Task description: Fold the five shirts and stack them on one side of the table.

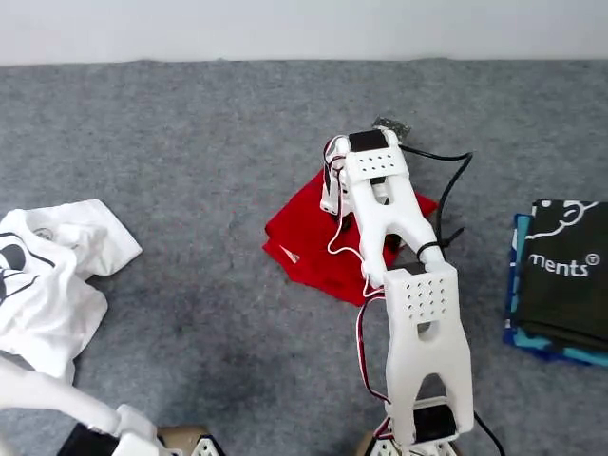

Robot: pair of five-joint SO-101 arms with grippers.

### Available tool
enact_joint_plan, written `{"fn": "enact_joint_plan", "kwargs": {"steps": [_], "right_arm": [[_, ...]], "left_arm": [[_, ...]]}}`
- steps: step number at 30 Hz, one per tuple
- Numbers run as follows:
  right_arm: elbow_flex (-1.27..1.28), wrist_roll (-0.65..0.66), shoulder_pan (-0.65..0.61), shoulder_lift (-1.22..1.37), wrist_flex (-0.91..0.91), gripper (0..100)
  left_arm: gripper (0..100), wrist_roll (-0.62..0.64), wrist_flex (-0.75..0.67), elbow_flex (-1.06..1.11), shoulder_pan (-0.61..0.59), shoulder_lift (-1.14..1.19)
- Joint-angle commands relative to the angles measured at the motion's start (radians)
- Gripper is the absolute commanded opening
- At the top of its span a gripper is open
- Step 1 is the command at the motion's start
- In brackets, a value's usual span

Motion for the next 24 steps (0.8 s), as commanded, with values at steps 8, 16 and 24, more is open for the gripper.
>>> {"fn": "enact_joint_plan", "kwargs": {"steps": [8, 16, 24], "right_arm": [[-0.037, 0.014, -0.005, 0.039, 0.117, 1.0], [-0.068, 0.279, 0.044, -0.130, 0.208, 0.9], [0.106, 0.641, 0.157, -0.490, 0.208, 0.9]], "left_arm": [[2, -0.002, 0.018, -0.013, 0.000, -0.035], [2, -0.002, 0.018, -0.015, -0.006, -0.035], [2, -0.002, 0.017, -0.015, 0.000, -0.035]]}}
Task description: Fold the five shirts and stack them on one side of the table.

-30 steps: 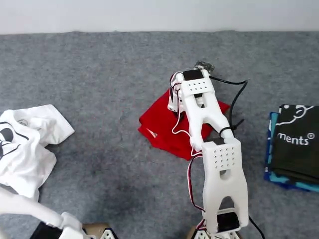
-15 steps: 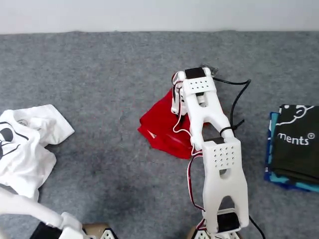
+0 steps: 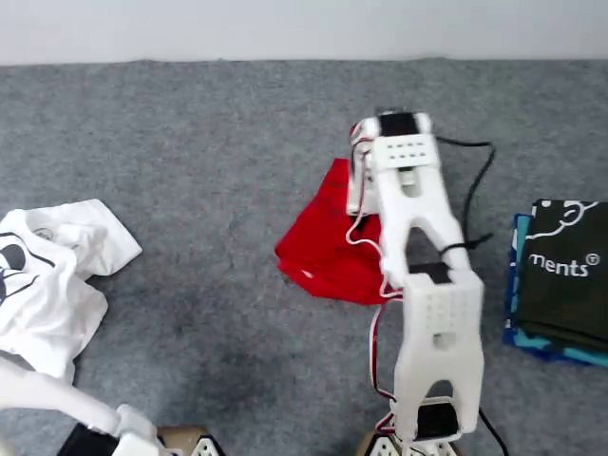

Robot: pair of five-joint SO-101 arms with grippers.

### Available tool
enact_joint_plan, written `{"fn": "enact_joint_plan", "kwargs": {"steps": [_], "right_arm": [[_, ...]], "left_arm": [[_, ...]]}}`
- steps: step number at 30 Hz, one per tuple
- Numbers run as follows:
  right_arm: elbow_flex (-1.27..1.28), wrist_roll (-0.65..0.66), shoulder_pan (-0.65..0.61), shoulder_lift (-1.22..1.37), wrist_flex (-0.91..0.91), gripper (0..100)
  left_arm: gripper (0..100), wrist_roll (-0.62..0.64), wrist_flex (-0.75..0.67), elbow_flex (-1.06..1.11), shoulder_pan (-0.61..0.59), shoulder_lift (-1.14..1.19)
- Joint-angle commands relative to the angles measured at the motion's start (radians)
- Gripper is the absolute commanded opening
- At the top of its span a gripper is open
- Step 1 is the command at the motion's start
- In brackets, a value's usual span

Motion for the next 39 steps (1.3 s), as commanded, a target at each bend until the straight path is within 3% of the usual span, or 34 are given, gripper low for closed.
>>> {"fn": "enact_joint_plan", "kwargs": {"steps": [1, 6, 17, 24, 29, 39], "right_arm": [[0.068, 0.170, 0.071, -0.248, 0.042, 0.9], [0.221, 0.390, 0.157, -0.510, 0.042, 0.9], [0.327, 0.698, 0.447, -0.897, 0.041, 0.9], [0.327, 0.853, 0.661, -0.903, 0.039, 0.9], [0.327, 0.884, 0.725, -0.823, 0.019, 0.9], [0.327, 0.927, 0.843, -0.618, -0.205, 0.9]], "left_arm": [[2, -0.002, 0.017, -0.015, 0.000, -0.035], [2, -0.002, 0.014, -0.015, 0.002, -0.035], [2, -0.002, -0.003, -0.015, 0.003, -0.035], [2, -0.002, -0.005, -0.015, 0.003, -0.035], [2, -0.002, -0.005, -0.015, 0.003, -0.035], [2, -0.002, -0.002, -0.048, -0.005, -0.035]]}}
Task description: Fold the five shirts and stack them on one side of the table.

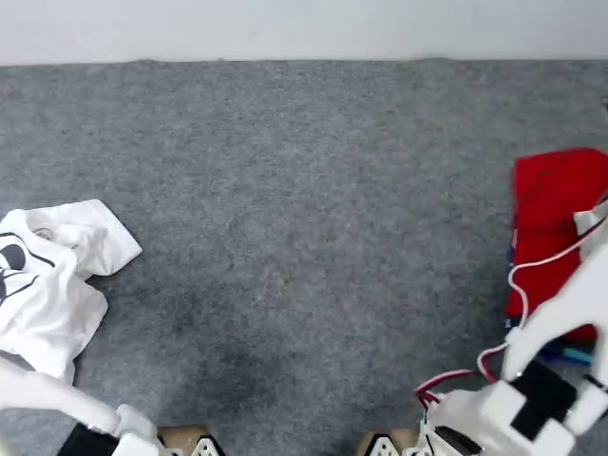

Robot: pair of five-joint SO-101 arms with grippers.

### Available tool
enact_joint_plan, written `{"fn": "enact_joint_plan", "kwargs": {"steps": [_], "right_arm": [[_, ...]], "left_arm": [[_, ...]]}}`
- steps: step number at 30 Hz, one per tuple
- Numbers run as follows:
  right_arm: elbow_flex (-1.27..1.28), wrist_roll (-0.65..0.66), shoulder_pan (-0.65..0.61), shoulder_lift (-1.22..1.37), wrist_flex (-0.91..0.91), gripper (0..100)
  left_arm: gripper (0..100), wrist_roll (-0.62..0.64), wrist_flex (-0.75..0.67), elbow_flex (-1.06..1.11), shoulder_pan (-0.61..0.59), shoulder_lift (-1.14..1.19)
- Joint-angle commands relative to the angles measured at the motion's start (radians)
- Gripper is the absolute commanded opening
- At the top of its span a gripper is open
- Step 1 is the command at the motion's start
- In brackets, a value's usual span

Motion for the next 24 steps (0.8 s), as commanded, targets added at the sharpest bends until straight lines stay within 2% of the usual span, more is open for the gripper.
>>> {"fn": "enact_joint_plan", "kwargs": {"steps": [1, 9, 11, 15, 17, 21, 24], "right_arm": [[-0.006, 0.025, 0.041, 0.067, -0.074, 0.9], [-0.009, 0.063, 0.082, 0.232, -0.252, 3.8], [-0.014, 0.064, 0.094, 0.245, -0.300, 12.7], [-0.014, -0.032, 0.104, 0.189, -0.334, 36.6], [-0.014, -0.055, 0.097, 0.145, -0.289, 40.6], [-0.012, -0.055, 0.059, 0.090, -0.170, 32.5], [-0.012, -0.055, 0.030, 0.077, -0.104, 15.9]], "left_arm": [[2, -0.002, -0.002, -0.051, -0.003, -0.035], [2, -0.002, 0.000, -0.059, 0.000, -0.035], [2, -0.002, 0.000, -0.059, 0.000, -0.035], [2, -0.002, 0.002, -0.059, 0.000, -0.035], [2, -0.002, 0.002, -0.059, 0.002, -0.035], [2, -0.002, 0.002, -0.059, 0.002, -0.035], [2, -0.002, 0.002, -0.059, 0.002, -0.035]]}}
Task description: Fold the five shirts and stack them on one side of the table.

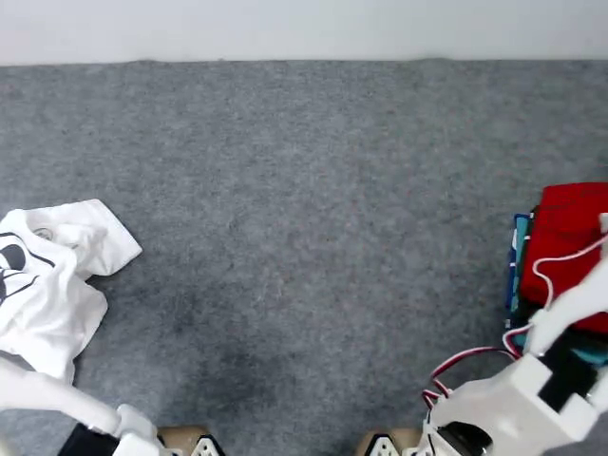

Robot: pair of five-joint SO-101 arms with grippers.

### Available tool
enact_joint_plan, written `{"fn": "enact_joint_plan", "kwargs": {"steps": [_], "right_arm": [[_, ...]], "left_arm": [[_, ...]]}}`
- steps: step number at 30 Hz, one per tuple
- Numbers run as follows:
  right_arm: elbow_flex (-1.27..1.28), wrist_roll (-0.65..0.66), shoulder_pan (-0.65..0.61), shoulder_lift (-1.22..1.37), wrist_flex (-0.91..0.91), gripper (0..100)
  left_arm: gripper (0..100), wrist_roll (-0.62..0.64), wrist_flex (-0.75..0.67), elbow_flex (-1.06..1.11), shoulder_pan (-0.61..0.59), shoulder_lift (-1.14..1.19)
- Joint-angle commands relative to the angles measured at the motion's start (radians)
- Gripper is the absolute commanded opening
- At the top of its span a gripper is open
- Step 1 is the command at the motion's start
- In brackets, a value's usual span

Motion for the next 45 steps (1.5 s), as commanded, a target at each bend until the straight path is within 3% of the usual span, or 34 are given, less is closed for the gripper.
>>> {"fn": "enact_joint_plan", "kwargs": {"steps": [1, 2, 5, 8, 18, 24, 31, 37, 42, 45], "right_arm": [[-0.012, -0.011, -0.039, -0.064, 0.073, 8.4], [-0.012, -0.012, -0.047, -0.058, 0.093, 0.8], [0.015, -0.017, -0.050, -0.045, 0.130, 6.1], [0.055, -0.015, -0.050, -0.018, 0.140, 0.4], [0.210, -0.011, -0.012, 0.096, 0.182, 0.9], [0.074, -0.011, 0.024, 0.031, 0.231, 0.9], [-0.012, -0.009, 0.114, 0.015, 0.084, 0.9], [0.051, -0.009, 0.197, 0.179, -0.081, 0.9], [0.051, 0.003, 0.282, 0.240, -0.044, 0.9], [0.049, 0.100, 0.300, 0.239, 0.030, 0.9]], "left_arm": [[2, -0.002, 0.002, -0.036, 0.002, -0.034], [2, -0.002, 0.002, -0.036, 0.002, -0.034], [2, -0.002, 0.002, -0.036, 0.002, -0.034], [2, -0.002, 0.002, -0.036, 0.002, -0.034], [2, -0.002, 0.003, -0.036, 0.002, -0.034], [2, -0.002, 0.003, -0.036, 0.002, -0.034], [2, -0.002, 0.003, -0.036, 0.002, -0.034], [2, -0.002, 0.003, -0.033, 0.002, -0.034], [2, -0.002, 0.003, -0.033, 0.002, -0.034], [2, -0.002, 0.003, -0.033, 0.002, -0.034]]}}
